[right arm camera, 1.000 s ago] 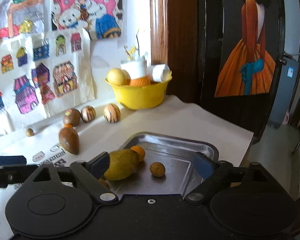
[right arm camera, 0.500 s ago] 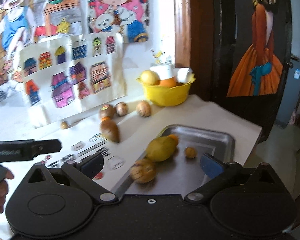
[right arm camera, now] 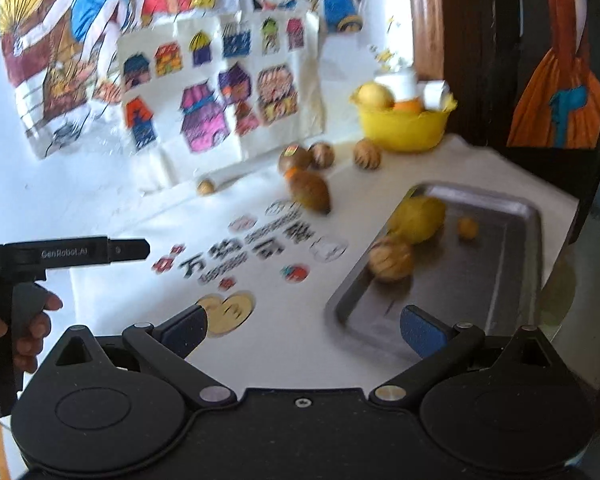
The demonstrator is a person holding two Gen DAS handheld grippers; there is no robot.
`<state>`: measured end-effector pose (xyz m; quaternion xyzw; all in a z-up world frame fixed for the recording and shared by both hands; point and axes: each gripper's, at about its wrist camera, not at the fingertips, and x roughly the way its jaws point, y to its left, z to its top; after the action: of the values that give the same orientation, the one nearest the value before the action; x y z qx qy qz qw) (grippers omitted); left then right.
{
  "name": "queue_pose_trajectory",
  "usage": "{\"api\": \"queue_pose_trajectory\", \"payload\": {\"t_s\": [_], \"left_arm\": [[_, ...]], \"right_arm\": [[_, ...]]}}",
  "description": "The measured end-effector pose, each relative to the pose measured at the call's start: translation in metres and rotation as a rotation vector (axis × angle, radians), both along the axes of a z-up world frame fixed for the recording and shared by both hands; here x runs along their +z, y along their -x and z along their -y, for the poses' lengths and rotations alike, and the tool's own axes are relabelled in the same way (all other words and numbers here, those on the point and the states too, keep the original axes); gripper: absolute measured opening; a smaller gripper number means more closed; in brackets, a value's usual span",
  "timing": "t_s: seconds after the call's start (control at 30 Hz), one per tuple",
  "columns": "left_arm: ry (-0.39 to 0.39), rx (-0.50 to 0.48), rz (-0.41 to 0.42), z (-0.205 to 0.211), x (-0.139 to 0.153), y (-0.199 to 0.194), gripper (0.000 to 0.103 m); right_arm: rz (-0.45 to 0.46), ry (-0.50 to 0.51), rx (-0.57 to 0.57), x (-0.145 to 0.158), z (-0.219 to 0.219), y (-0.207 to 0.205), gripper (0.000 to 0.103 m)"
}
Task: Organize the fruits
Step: 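Move the right tool toward the brown oval fruit while the left tool reaches toward a small brown fruit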
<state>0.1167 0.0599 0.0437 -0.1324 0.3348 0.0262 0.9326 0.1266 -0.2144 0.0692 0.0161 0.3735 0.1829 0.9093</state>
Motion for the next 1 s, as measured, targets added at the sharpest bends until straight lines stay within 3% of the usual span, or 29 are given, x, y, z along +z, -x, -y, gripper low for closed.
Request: {"api": "queue_pose_trajectory", "payload": {"t_s": [0.23,0.33,0.53,0.87,1.0], "left_arm": [[0.043,0.099,-0.046,-0.041,-0.019,0.02,0.103],[0.05,0.124,-0.059,-0.054,-0.023,0.022,0.103],[0.025,0.151,-0.058,-0.073,-0.02,0.017,0.103],[-0.05,0.115,-0.014,-0.071,-0.002,-0.01,0.103],[-0.029,0.118,-0.001,-0.065,-0.001,-0.029,0.103]], "right_arm": [[-0.131,-0.074,0.037,-0.02,-0.023,0.004,0.102],[-0.144,-0.073,0.057,-0.02,-0.032,0.003,0.102],[-0.126,-0.064,0.106,-0.01,-0.044,-0.005,0.102],[-0.068,-0.022,0.151,-0.002,-0.055,-0.038,0.102],[0.032,0.088,0.164,-0.004,-0.066,-0.054,0.102]]}}
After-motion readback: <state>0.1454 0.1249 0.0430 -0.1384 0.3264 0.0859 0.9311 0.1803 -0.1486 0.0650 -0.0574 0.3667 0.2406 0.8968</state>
